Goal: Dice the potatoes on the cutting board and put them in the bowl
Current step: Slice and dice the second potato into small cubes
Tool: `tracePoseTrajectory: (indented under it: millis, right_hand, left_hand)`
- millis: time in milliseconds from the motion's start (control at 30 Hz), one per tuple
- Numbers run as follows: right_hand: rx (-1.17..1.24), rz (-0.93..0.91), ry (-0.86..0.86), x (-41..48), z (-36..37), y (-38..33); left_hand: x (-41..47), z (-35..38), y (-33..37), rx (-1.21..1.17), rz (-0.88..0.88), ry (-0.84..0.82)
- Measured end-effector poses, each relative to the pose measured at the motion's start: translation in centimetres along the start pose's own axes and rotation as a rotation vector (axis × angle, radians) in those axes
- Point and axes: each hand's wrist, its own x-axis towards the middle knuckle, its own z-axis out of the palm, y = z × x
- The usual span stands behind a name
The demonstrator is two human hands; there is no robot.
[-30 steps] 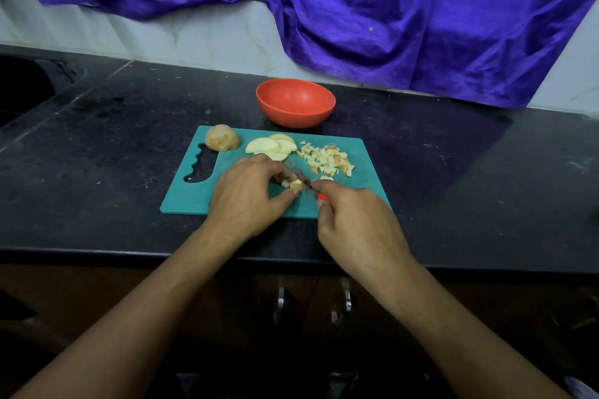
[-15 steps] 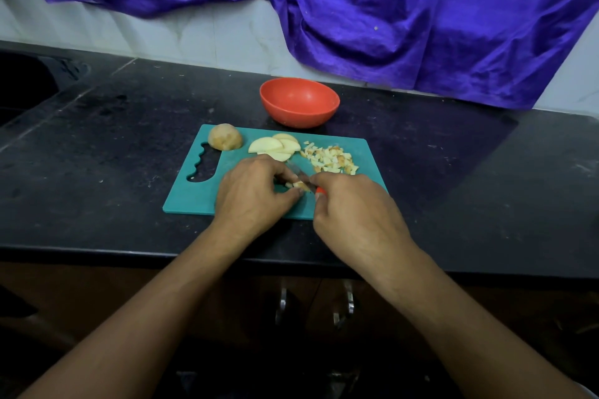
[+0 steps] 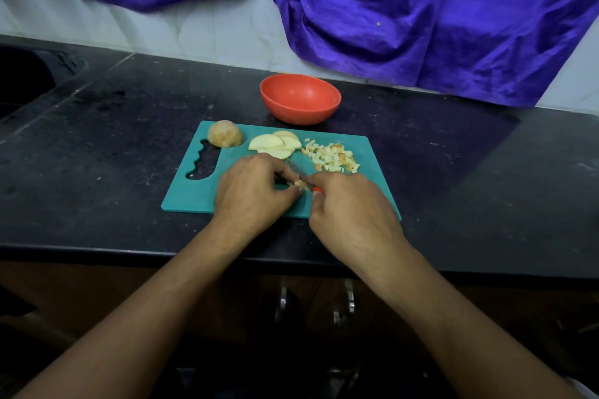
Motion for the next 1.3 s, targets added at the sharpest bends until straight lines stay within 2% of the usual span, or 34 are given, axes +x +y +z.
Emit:
tracePoseTrajectory:
  millis: [133,267,367,567,667,833,1067,1167,1300]
  right_hand:
    - [-0.053,-0.038,0.05,-0.7,1.0,0.1]
    - [-0.202,-0.138,0.088,-2.1,2.6,1.1]
    - [-0.191,-0.149,0.098,-2.3,2.5,1.9]
    - [0.381,0.117,0.028,-0.6,1.5,4.5]
    - [0.462,0.152,0.027,-0.5,0.9,5.1]
    - [0.355,0.049,0.04,-0.7,0.0,5.2]
    - [0.024,-0.199,0.047,-2.3,0.2,3.1]
    - [-0.122,-0.31,0.033,-2.4,1.2,2.7]
    - [-0.161,-0.187,0.082,-1.0,0.7,4.2]
  left_hand:
    - [0.0,0.0,-0.1,-0.013,-0.018,-0.002]
    - [0.1,0.1,-0.2,-0.035,-0.034,0.001]
    - [0.0,0.0,-0.3,-0.03,-0.023,0.0]
    - [-0.2,-0.1,-0.4,-0.083,-0.032,-0.016]
    - [-0.4,-0.4,-0.6,-0.143,-0.031,-0.043]
    - [-0.7,-1.1,-1.1,-0.259,-0.035,-0.037]
    - [-0.5,-0.9,-1.6,-0.464,-0.111,0.187]
    - [-0.4,-0.8,-1.9,-0.463,-0.113,0.209]
    - [-0.3,-0.7,-1.9,-0.444,-0.106,0.201]
